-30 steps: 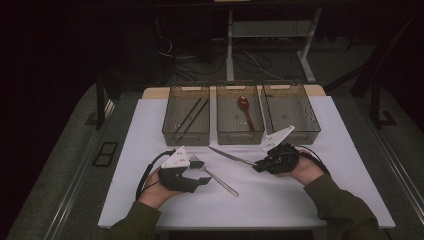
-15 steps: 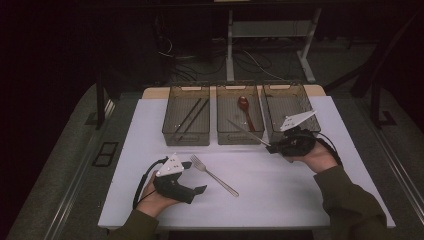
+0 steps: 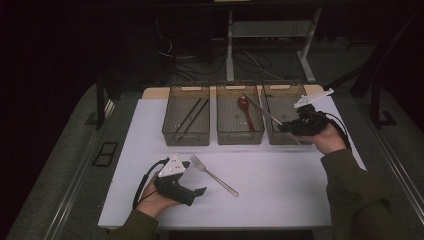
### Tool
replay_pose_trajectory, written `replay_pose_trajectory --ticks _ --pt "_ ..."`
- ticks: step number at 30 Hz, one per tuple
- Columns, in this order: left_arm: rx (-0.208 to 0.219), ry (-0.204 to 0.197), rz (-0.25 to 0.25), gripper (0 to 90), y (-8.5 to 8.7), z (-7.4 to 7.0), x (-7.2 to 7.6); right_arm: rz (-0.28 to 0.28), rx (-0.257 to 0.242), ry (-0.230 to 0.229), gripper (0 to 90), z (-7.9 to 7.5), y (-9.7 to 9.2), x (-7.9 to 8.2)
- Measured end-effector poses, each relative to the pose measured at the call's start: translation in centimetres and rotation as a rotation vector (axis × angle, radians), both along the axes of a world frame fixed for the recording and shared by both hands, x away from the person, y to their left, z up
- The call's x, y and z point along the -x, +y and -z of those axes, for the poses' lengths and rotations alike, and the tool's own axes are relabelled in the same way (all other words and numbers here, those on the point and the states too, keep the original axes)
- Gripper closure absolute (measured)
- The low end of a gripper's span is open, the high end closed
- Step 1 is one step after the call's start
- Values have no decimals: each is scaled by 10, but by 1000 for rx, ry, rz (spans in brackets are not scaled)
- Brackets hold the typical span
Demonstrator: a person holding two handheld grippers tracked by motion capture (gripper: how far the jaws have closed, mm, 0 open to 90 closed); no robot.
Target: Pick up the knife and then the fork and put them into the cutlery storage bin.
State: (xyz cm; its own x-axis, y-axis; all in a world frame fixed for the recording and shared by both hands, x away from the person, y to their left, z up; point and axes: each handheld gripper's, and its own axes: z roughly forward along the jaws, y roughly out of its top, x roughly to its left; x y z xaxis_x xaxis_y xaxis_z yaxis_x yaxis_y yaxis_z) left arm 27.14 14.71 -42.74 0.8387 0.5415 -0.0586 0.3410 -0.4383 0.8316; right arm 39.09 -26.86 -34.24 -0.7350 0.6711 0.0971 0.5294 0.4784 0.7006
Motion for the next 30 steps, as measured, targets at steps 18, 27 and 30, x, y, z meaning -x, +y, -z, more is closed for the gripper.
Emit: replay_pose_trajectory --ticks 18,27,30 --pt "1 8 7 0 1 1 0 230 20 13 834 0 -34 -50" --pt "-2 14 20 0 1 2 0 315 37 49 834 17 -48 -70" --pt "0 21 22 0 0 3 -1 331 51 60 834 24 -50 -74"
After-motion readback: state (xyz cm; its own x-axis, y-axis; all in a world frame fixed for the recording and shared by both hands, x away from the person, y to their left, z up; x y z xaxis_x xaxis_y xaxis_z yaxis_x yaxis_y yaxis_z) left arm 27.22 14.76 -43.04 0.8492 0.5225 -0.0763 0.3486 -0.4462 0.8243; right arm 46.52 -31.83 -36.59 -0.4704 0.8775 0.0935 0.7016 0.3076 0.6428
